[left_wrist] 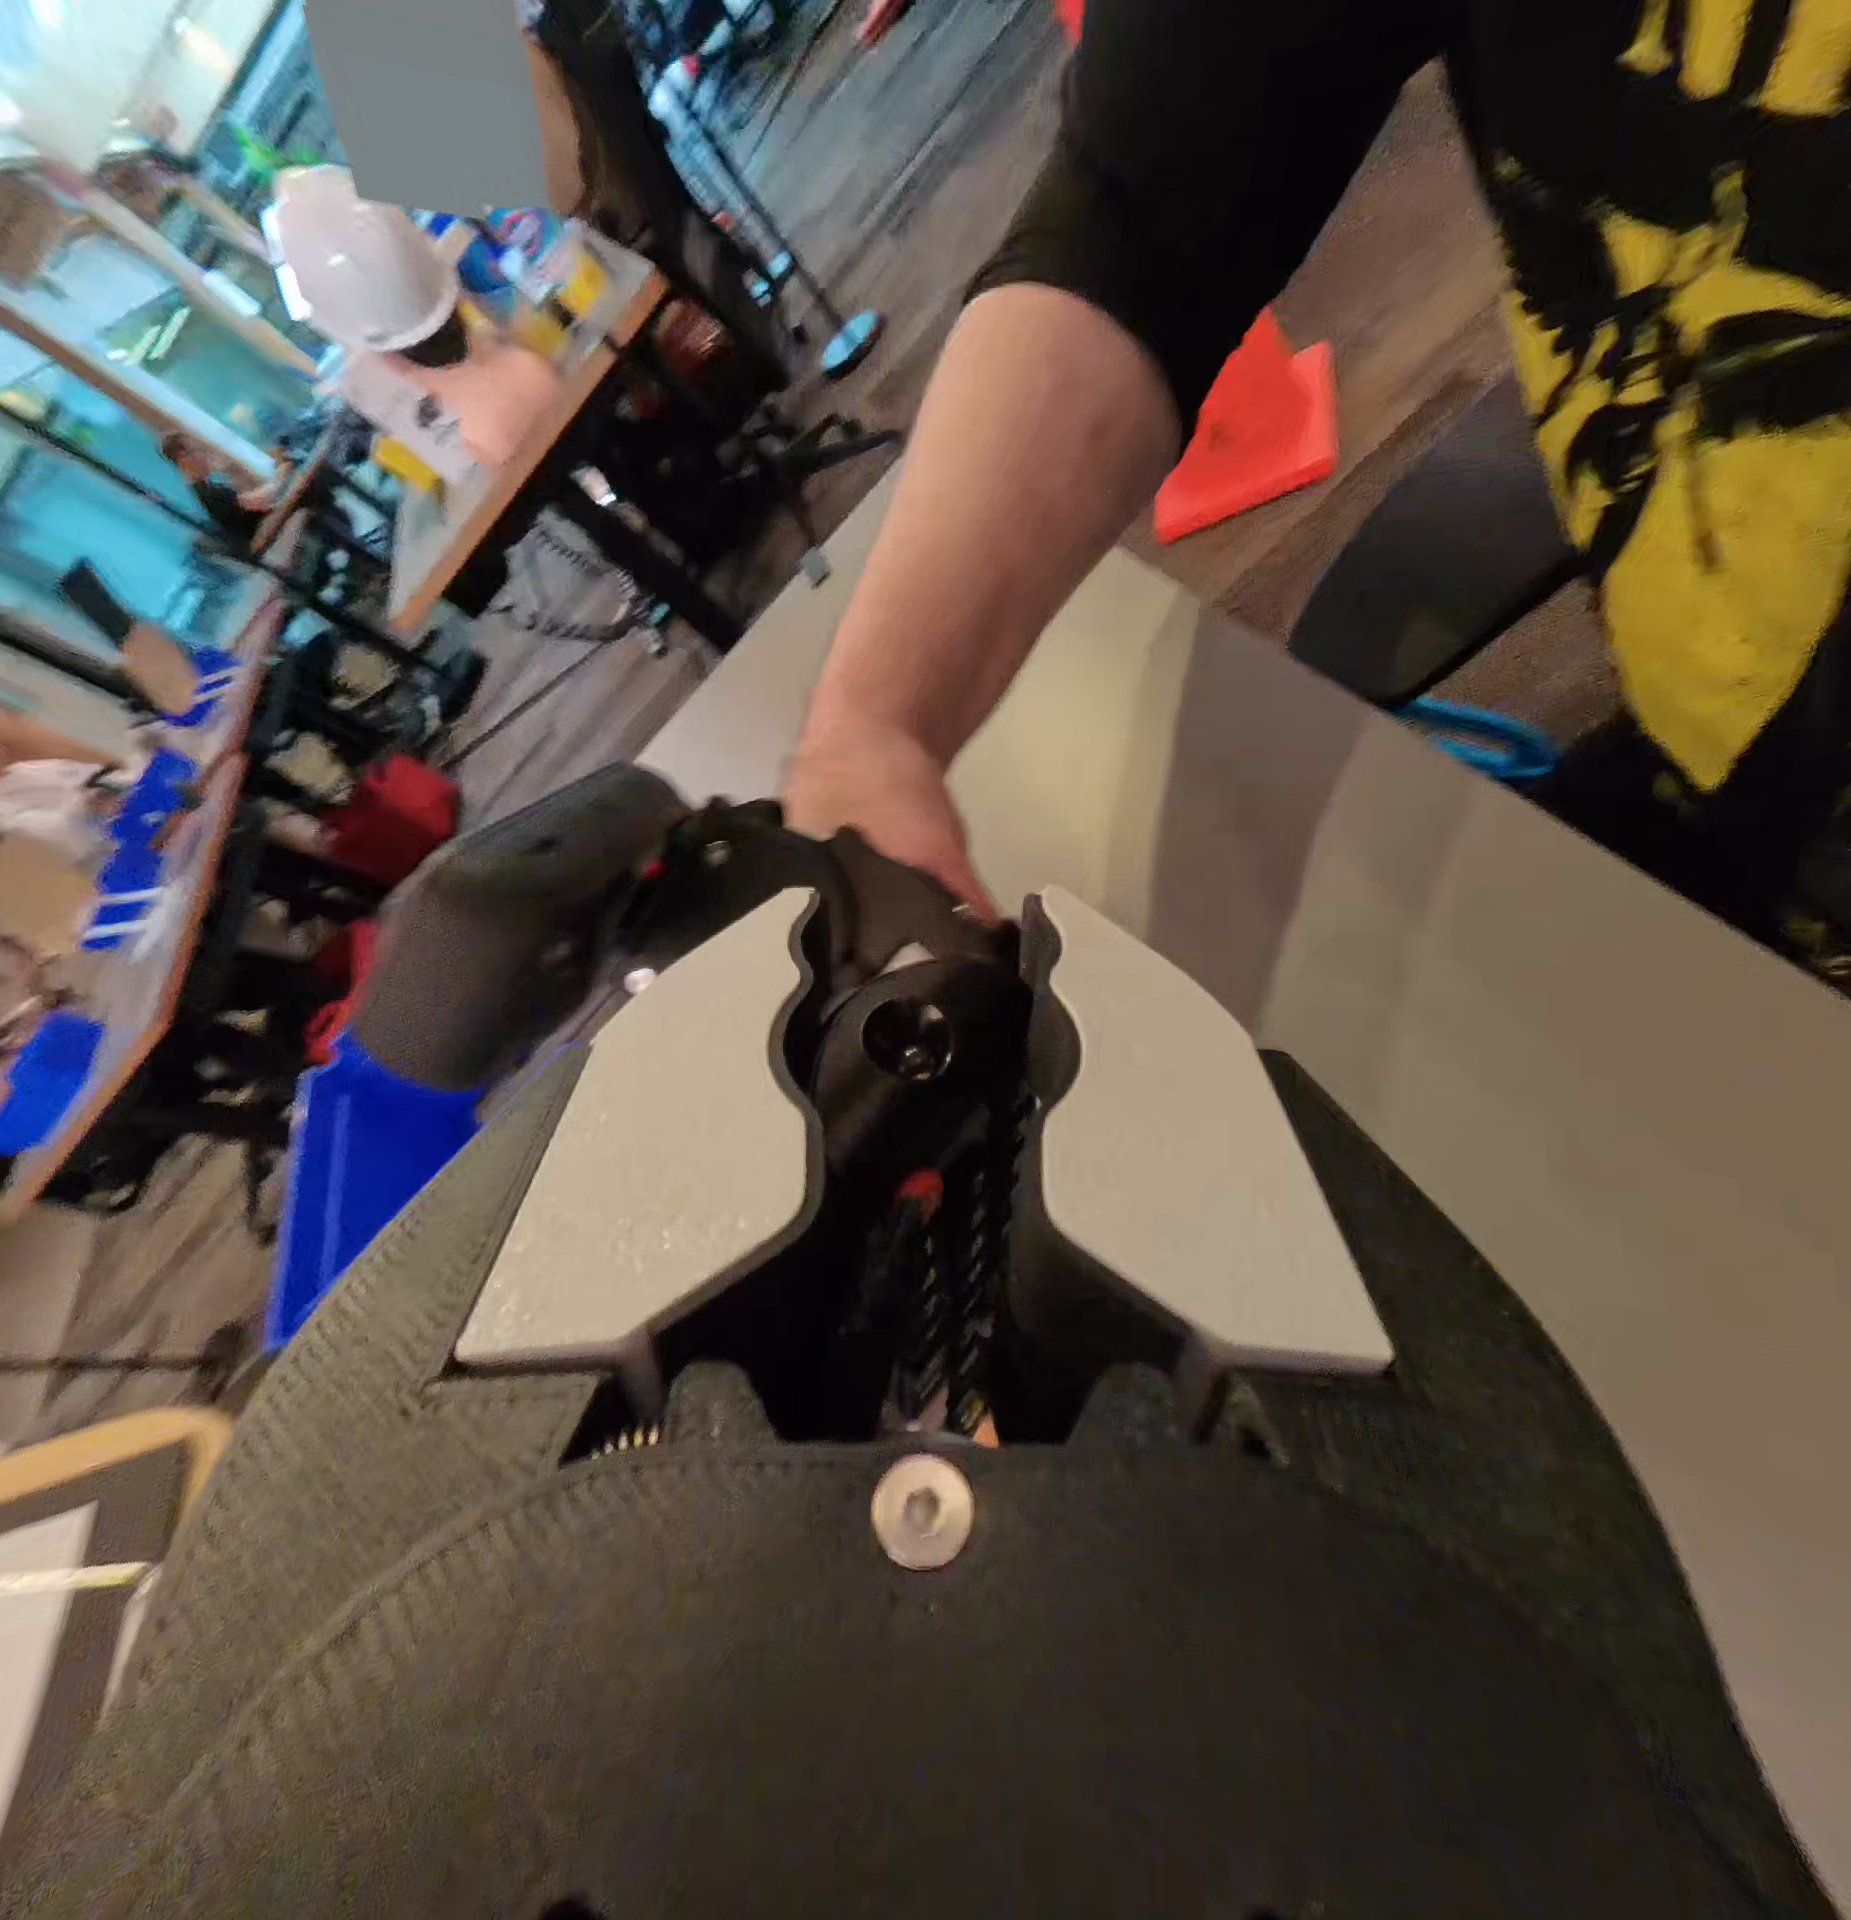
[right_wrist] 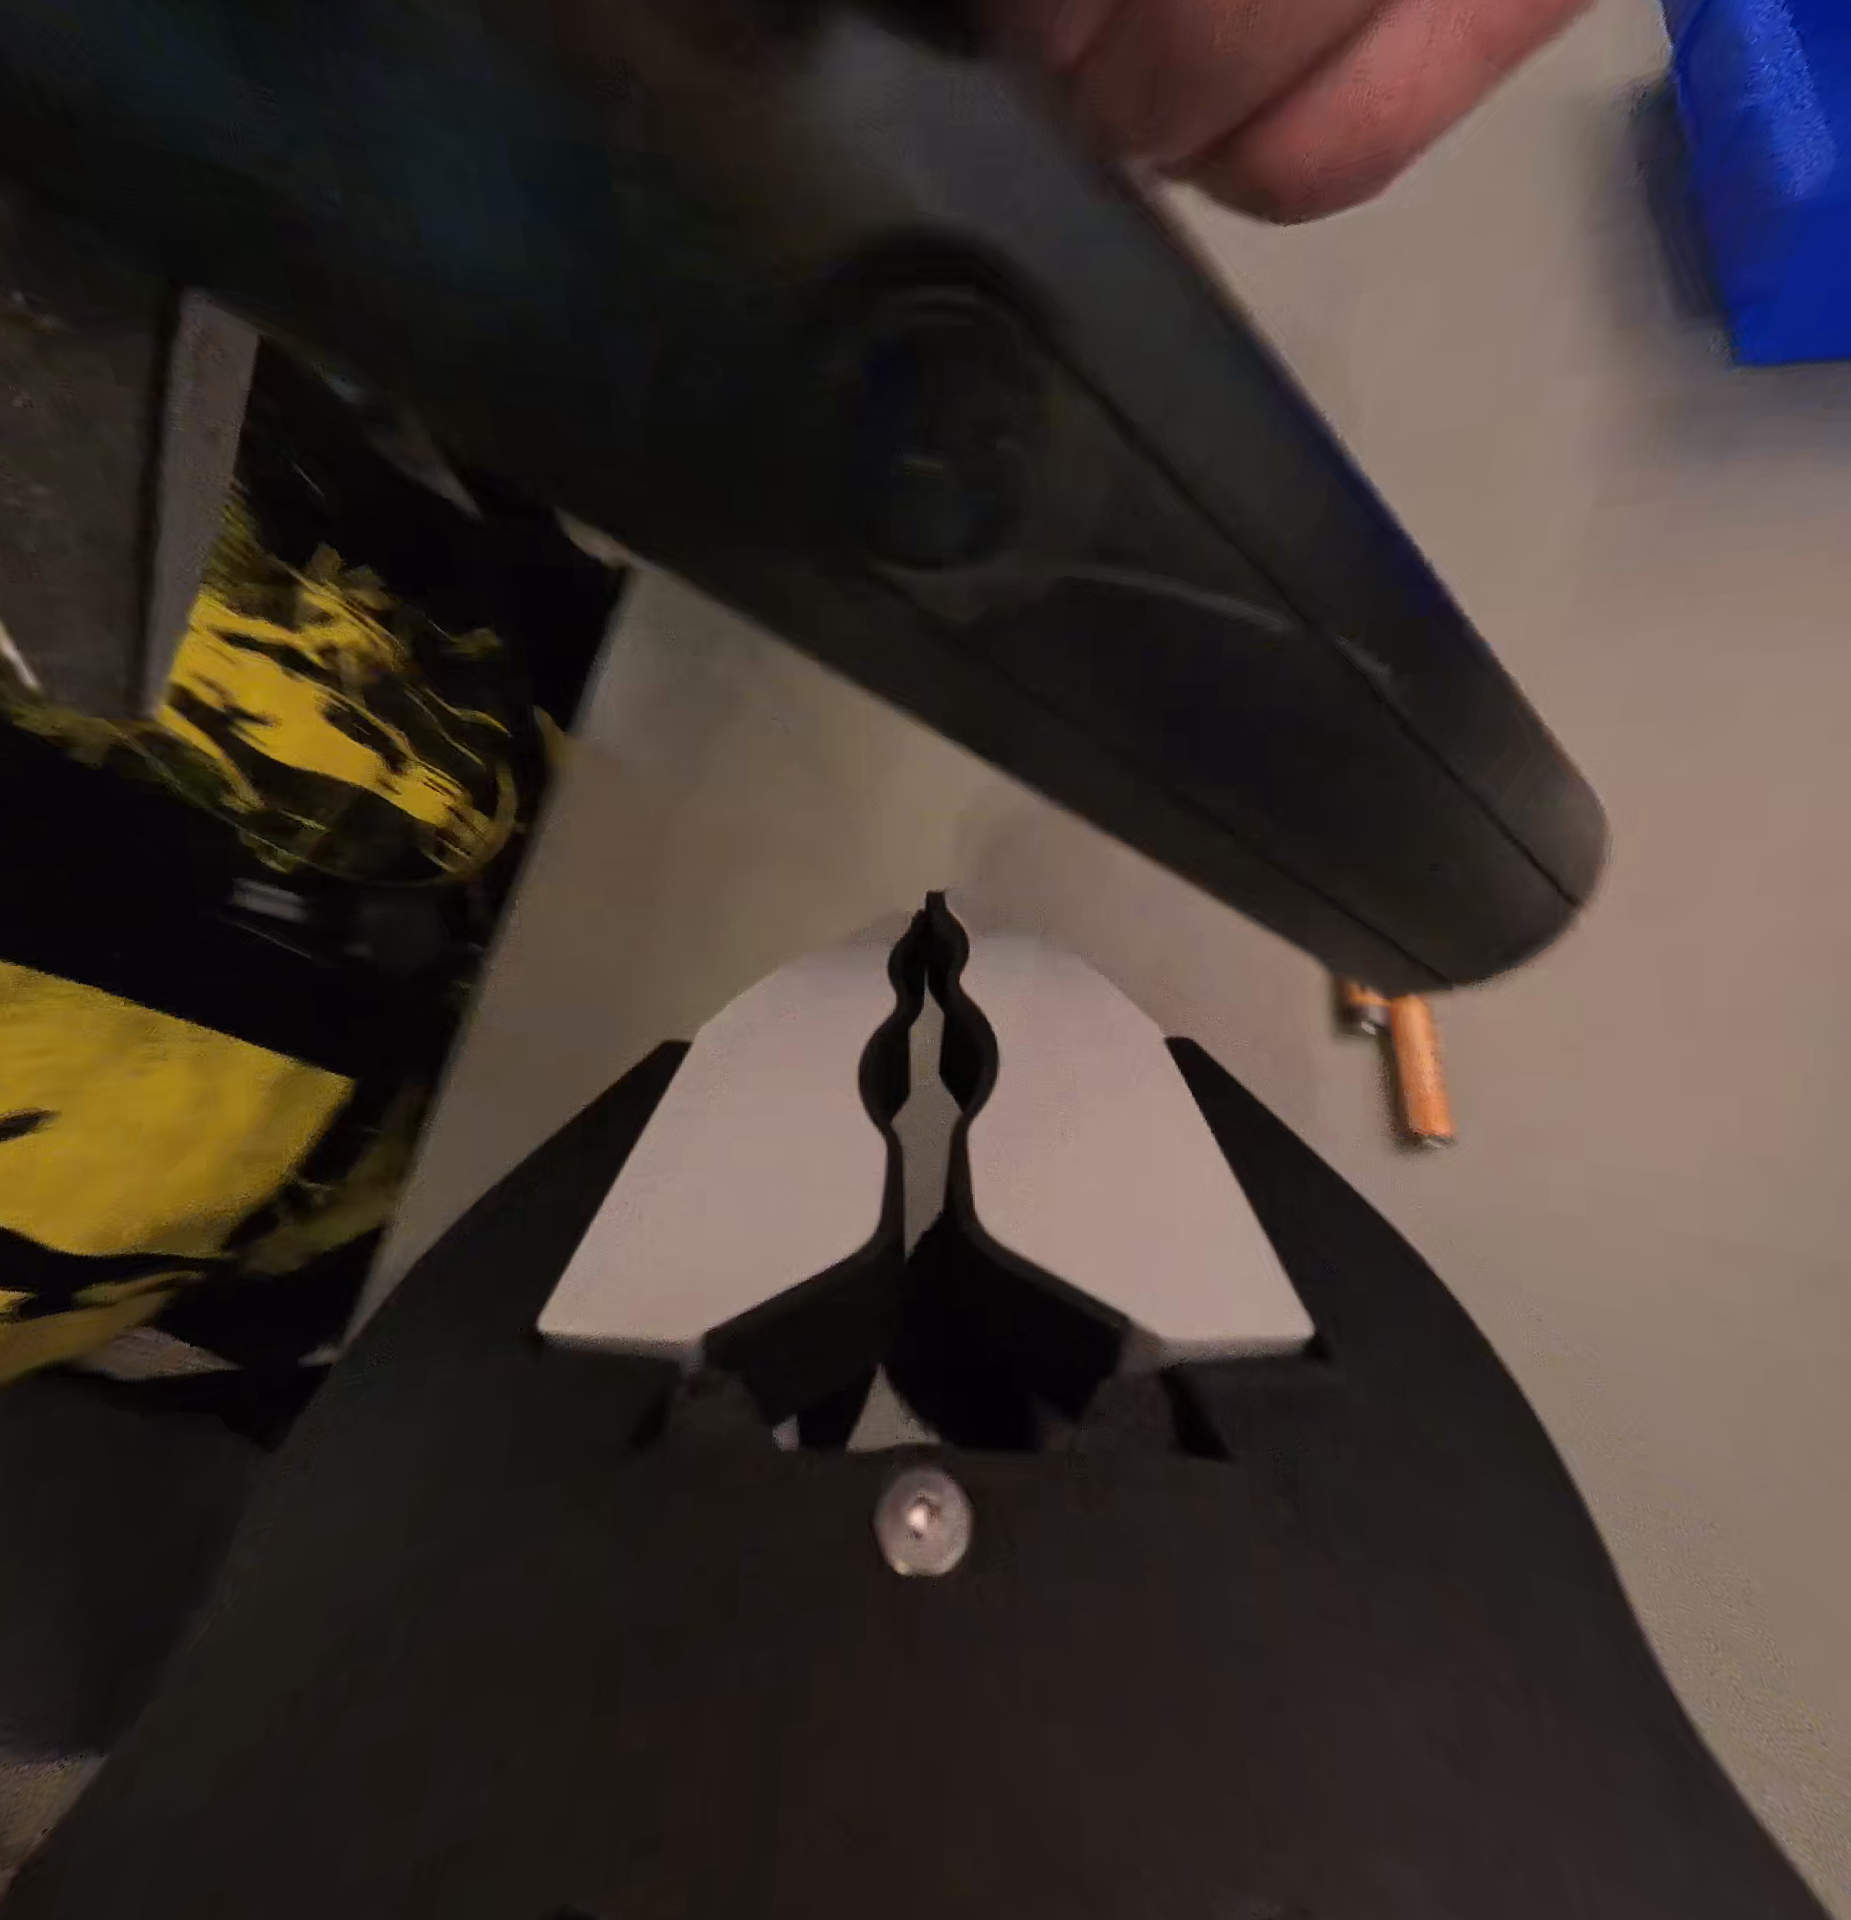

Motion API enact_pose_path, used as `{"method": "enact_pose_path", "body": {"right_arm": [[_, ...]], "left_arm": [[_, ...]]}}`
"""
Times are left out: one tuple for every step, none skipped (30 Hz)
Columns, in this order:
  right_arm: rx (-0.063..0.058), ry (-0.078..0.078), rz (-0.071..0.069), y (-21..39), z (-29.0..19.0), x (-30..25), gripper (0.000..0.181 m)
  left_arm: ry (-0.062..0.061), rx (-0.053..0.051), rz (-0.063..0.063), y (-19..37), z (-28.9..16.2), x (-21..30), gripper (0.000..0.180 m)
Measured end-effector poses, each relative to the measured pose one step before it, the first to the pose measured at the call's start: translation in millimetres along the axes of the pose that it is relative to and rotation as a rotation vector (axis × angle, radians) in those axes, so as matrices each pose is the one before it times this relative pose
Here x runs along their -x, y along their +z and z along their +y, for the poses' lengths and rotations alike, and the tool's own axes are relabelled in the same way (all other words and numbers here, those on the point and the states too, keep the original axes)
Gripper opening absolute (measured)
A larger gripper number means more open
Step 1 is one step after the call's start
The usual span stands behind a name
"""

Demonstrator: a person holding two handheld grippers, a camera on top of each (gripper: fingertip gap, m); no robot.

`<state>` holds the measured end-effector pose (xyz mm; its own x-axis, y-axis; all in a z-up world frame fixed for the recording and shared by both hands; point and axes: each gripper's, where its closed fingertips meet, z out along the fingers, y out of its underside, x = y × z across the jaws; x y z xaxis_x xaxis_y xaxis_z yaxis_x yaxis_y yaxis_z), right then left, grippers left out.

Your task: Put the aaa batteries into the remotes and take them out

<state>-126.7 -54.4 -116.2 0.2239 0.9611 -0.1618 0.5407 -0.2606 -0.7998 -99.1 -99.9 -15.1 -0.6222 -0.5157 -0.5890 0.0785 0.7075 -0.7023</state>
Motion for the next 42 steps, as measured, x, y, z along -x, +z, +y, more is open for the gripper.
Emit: {"method": "enact_pose_path", "body": {"right_arm": [[-0.0113,0.0266,0.0153,-2.64,0.97,-5.89,0.0],[-0.0507,0.0665,-0.0146,-5.26,-1.1,-5.63,0.0],[-0.0061,0.0081,-0.0038,-2.19,4.8,-1.08,0.0],[0.023,-0.0045,-0.0017,-0.46,4.6,1.8,0.0],[-0.0007,0.0295,-0.0195,0.45,5.62,0.91,0.0],[-0.0158,0.0343,-0.0077,0.88,4.99,-2.52,0.0],[-0.0128,0.0082,0.0227,0.39,4.84,-5.2,0.009],[-0.056,-0.0087,0.0108,-1.21,-4.34,-0.78,0.02],[-0.0717,-0.0252,0.0276,-1.62,-7.92,-0.96,0.038],[-0.0182,-0.0434,0.0714,0.97,-3.32,-6.25,0.059],[0.0107,-0.0401,0.0469,3.45,-0.74,-2.94,0.074],[0.0018,-0.0336,0.0472,4.28,-2.39,-3.14,0.086],[-0.0056,-0.0407,0.0302,4.43,-3.06,-0.97,0.094],[0.0048,-0.0444,0.0104,5.05,-1.48,1.3,0.093],[0.0134,-0.036,0.0018,5.68,0.11,1.39,0.095],[0.0015,-0.0209,-0.0172,4.95,-0.68,2.34,0.096],[0.0086,-0.0116,-0.0443,4.93,0.71,4.72,0.087],[-0.0074,-0.0108,-0.0524,4.54,-1.04,6.97,0.077],[-0.0209,-0.0147,-0.0458,3.03,-2.77,7.53,0.059],[-0.007,-0.005,0.0057,2.2,-1.01,-0.36,0.058],[-0.0004,-0.0037,0.0129,-0.34,-0.24,-1.4,0.057],[0.0089,0.0002,0.0143,-1.7,0.85,-1.15,0.057],[0.0104,0.0099,0.0365,-3.13,1.55,-4.56,0.056],[0.0022,0.0158,0.0328,-4.46,0.63,-4.07,0.056],[0.0131,0.024,0.0318,-4.87,1.45,-4.14,0.055],[0.0337,0.0122,0.0537,-4.66,2.96,-6.25,0.055],[0.0379,0.0029,0.0567,-3.81,2.84,-5.95,0.054],[0.0186,-0.001,0.0536,-3.57,-0.01,-4.68,0.054],[0.0181,0.0061,0.0484,-3.05,0.12,-4.7,0.054],[0.039,-0.0078,0.0446,-2.53,3.28,-4.48,0.054],[0.0421,-0.0202,0.0504,-3.1,4.45,-5.71,0.053],[0.0497,-0.0237,0.0502,-3.07,5.99,-6.2,0.053],[0.0707,-0.0404,0.0425,-2.54,8.34,-4.97,0.053],[0.0587,-0.0494,0.0482,-3.33,5.58,-5.47,0.054],[0.0383,-0.0425,0.0423,-4.1,2.2,-5.05,0.054],[0.0327,-0.0343,0.0305,-3.82,0.58,-3.76,0.054],[0.0318,-0.0394,0.0281,-2.99,-0.21,-2.98,0.054],[0.0241,-0.0385,0.0251,-2.33,-1.33,-2.1,0.054],[0.0161,-0.0196,0.0115,-1.43,-2.29,-0.34,0.054],[0.0222,-0.0171,0.0073,0.08,-0.76,0.54,0.054],[0.0069,-0.0152,0.0064,0.31,-1.44,0.35,0.054],[-0.0136,-0.0054,-0.0039,0.01,-3.23,1.56,0.054]], "left_arm": [[-0.015,-0.0124,0.0364,3.08,2.02,-5.78,0.036],[-0.0158,-0.0043,0.0195,5.03,5.29,-5.13,0.036],[-0.0331,0.0023,-0.0085,4.05,13.77,-1.69,0.036],[-0.0612,-0.027,-0.0141,1.38,15.47,-0.18,0.036],[-0.0664,-0.0338,-0.0195,-1.13,12.15,2.36,0.036],[-0.0381,-0.0272,-0.0284,-2.89,5.78,4.13,0.036],[-0.0184,-0.0352,-0.0149,-3.62,-2.18,2.51,0.036],[-0.0166,-0.0446,0.0047,-2.87,-7.02,0.1,0.036],[-0.0169,-0.0386,0.0052,-1.4,-6.74,0.58,0.036],[-0.012,-0.0254,-0.0027,-0.52,-4.07,2.35,0.036],[-0.008,-0.0252,-0.0003,-0.28,-3.51,2.58,0.036],[-0.0133,-0.0333,0.0109,0.06,-4.65,1.01,0.036],[-0.0181,-0.0381,0.0193,0.33,-5.43,-0.46,0.036],[-0.012,-0.0386,0.0199,0.65,-5.59,-1.17,0.036],[-0.005,-0.0361,0.0184,1.06,-5.57,-1.76,0.036],[-0.0019,-0.0316,0.0184,1.4,-5.25,-2.19,0.036],[-0.0012,-0.0276,0.0141,1.53,-4.54,-1.57,0.036],[0.0,-0.0197,0.0021,1.29,-3.19,0.43,0.036],[0.0031,-0.0074,-0.0038,0.51,-1.27,1.4,0.036],[0.0003,-0.0018,-0.0021,-0.32,-0.38,1.21,0.036],[-0.0037,-0.0038,-0.0017,-0.89,-0.37,0.77,0.037],[-0.0034,0.003,-0.0078,-1.16,0.6,1.18,0.038],[-0.0036,0.0103,-0.0162,-1.9,1.51,2.2,0.039],[-0.0084,0.0095,-0.0234,-2.98,1.46,3.37,0.04],[-0.0098,0.0126,-0.0408,-3.67,1.92,5.72,0.043],[-0.0005,0.0199,-0.051,-3.67,2.64,6.58,0.045],[0.0024,0.0174,-0.0472,-3.16,2.23,5.22,0.048],[-0.0095,0.0058,-0.0407,-2.77,0.77,4.31,0.05],[-0.0186,0.0085,-0.0366,-2.2,1.57,3.99,0.052],[-0.0084,0.0278,-0.0312,-1.83,4.94,3.0,0.054],[0.004,0.0455,-0.0323,-1.82,7.76,2.67,0.057],[0.0038,0.0546,-0.0316,-1.97,8.77,2.33,0.06],[0.0052,0.06,-0.0184,-1.53,8.72,0.18,0.062],[0.0059,0.064,-0.0173,-1.18,8.3,-0.02,0.065],[0.0018,0.0628,-0.0219,-0.91,7.29,0.83,0.069],[0.0011,0.0517,-0.0071,-0.2,5.07,-1.44,0.071],[0.0024,0.0351,0.0093,0.23,2.3,-4.08,0.071],[0.008,0.0336,0.0037,1.01,1.98,-3.6,0.07],[0.017,0.0327,-0.0204,1.14,2.04,-0.24,0.072],[0.0139,0.0063,-0.0228,0.52,-0.47,0.17,0.073],[-0.0063,-0.0156,0.0025,0.15,-2.11,-2.43,0.071],[-0.0203,-0.0204,0.0125,0.13,-1.53,-2.88,0.07]]}}
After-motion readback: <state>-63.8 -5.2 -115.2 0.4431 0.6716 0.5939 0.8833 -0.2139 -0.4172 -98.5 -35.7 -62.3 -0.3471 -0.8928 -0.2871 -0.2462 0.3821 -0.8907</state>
